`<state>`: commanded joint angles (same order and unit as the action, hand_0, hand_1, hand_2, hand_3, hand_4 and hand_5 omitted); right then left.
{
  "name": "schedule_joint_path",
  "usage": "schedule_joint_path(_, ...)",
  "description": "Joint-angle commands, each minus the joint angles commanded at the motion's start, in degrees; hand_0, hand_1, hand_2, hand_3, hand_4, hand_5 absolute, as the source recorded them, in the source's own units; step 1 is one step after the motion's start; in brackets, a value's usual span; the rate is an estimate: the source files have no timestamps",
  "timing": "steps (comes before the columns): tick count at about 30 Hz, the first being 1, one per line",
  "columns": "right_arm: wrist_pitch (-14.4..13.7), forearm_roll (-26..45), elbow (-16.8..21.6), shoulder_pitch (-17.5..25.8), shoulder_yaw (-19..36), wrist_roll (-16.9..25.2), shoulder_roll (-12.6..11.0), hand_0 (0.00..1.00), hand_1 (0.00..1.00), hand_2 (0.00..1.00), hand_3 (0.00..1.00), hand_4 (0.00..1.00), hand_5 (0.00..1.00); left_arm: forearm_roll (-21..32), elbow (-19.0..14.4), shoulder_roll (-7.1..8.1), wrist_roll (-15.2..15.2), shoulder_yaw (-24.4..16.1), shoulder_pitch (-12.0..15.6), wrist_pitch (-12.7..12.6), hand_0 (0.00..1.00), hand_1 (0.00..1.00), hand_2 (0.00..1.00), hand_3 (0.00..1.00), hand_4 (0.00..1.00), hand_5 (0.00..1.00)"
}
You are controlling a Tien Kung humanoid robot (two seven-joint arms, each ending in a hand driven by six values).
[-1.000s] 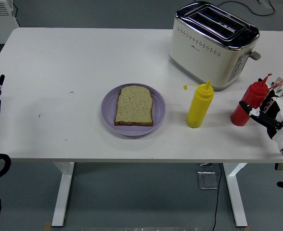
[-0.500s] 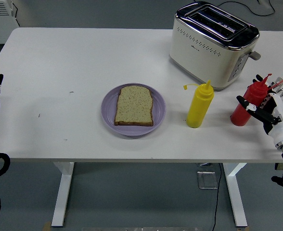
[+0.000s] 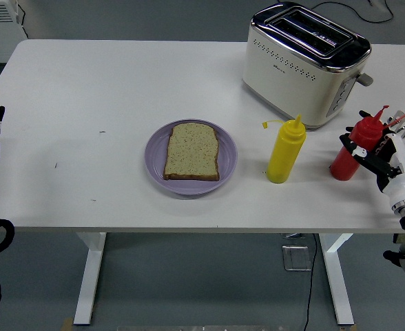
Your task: Pick up the cup,pour liquid into bread,place the cup on the desk
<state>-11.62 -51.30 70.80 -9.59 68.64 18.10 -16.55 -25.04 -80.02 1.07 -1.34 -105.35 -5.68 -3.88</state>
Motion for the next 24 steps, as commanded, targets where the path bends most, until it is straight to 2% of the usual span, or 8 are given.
schedule_joint_path(4,-1.05,0.87,-0.11,-0.18,-0.57,0.46,0.15,0.495,0.416,0.428,0.562,0.857,0.177,-0.01,0.01,0.03,-0.02,-0.09,0.02,-0.02,0.786,0.738,0.74,0.694,0.51,0.998)
schedule_joint_path(9,-2.86,2.21,-0.71,-0.91,-1.25,1.39,0.72,0.495,0.416,0.428,0.562,0.857,0.177,-0.01,0.02,0.03,-0.01,-0.1,0.03,-0.01,0.786,0.738,0.74,0.694,0.51,0.998)
schedule_joint_path(10,-3.07,2.35,-0.8,-1.05,-1.36,1.49,0.82,0.441,0.34,0.378,0.491,0.819,0.131,-0.01,0.02,0.03,-0.01,-0.1,0.03,-0.01,0.786,0.738,0.74,0.694,0.509,0.998)
schedule_joint_path(14,-4.3,3.13,-1.21,-1.79,-2.15,1.96,1.23,0.441,0.34,0.378,0.491,0.819,0.131,-0.02,0.02,0.02,0.0,-0.12,0.02,0.0,0.786,0.738,0.74,0.694,0.509,0.998)
schedule_joint_path(15,-4.67,3.41,-1.31,-1.93,-2.31,2.14,1.31,0.346,0.298,0.359,0.437,0.792,0.103,-0.03,0.03,0.01,0.0,-0.13,0.02,0.0,0.786,0.738,0.74,0.694,0.508,0.998)
schedule_joint_path(20,-5.74,4.52,-1.47,-2.25,-2.67,2.7,1.51,0.346,0.298,0.359,0.437,0.792,0.103,-0.04,0.03,0.01,-0.02,-0.17,0.03,0.0,0.786,0.738,0.74,0.694,0.508,0.998)
schedule_joint_path(21,-5.89,4.86,-1.44,-2.3,-2.78,2.82,1.52,0.263,0.267,0.348,0.419,0.78,0.084,-0.02,0.04,0.01,-0.03,-0.2,0.05,0.0,0.787,0.738,0.738,0.694,0.507,0.998)
schedule_joint_path(24,-6.06,5.16,-1.4,-2.35,-2.85,2.94,1.54,0.263,0.267,0.348,0.419,0.78,0.084,-0.01,0.05,0.0,-0.03,-0.2,0.06,0.0,0.787,0.738,0.738,0.694,0.507,0.998)
